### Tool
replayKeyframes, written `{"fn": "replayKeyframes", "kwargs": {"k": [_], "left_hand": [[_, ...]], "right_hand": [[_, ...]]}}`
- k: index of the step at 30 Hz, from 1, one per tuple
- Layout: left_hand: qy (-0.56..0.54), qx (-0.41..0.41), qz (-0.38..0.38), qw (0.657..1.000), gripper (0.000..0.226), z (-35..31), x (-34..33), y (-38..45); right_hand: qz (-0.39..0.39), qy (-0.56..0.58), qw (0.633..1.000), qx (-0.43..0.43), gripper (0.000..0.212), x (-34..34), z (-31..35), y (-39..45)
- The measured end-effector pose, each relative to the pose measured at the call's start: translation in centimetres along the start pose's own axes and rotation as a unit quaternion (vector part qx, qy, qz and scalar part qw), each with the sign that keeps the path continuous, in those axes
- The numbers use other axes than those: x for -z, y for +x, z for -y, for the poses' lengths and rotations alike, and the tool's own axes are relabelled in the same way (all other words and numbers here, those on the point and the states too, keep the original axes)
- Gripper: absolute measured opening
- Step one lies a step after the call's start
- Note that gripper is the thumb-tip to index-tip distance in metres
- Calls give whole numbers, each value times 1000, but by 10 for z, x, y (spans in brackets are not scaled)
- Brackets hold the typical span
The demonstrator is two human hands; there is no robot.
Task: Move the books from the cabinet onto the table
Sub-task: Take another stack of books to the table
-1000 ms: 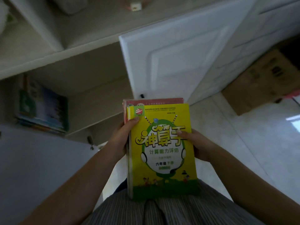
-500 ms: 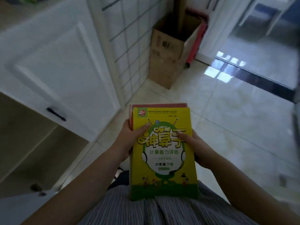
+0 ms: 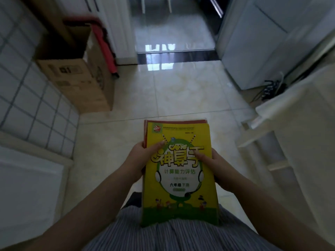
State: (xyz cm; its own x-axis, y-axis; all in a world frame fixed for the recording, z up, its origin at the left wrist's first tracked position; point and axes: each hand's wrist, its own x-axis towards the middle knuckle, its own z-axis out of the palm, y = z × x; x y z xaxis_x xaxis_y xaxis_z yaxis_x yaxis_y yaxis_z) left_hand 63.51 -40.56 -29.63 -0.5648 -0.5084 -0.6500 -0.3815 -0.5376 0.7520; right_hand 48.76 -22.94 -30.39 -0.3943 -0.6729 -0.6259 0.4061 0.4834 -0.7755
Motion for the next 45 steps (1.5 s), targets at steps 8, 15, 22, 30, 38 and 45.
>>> {"fn": "replayKeyframes", "kwargs": {"k": [8,15,22,30,38,45], "left_hand": [[111,20,153,982,44,-49,-97,65],[260,42,325,908,48,-78,-179,114],[369,46,408,834,29,-72,-270,120],[412,46,444,794,30,-35,-390,106],[423,46,473,772,23,13,-519,65],[457,71,471,751,35,48,-584,48]], "right_hand": [[-177,94,980,-1,56,74,8,-7],[-295,186,937,8,63,123,5,-24],[-390,267,881,23,71,160,-23,-60],[-450,301,840,23,46,237,-61,-108],[-491,322,809,28,34,334,-100,-183],[-495,346,796,39,16,380,-127,-220]]}}
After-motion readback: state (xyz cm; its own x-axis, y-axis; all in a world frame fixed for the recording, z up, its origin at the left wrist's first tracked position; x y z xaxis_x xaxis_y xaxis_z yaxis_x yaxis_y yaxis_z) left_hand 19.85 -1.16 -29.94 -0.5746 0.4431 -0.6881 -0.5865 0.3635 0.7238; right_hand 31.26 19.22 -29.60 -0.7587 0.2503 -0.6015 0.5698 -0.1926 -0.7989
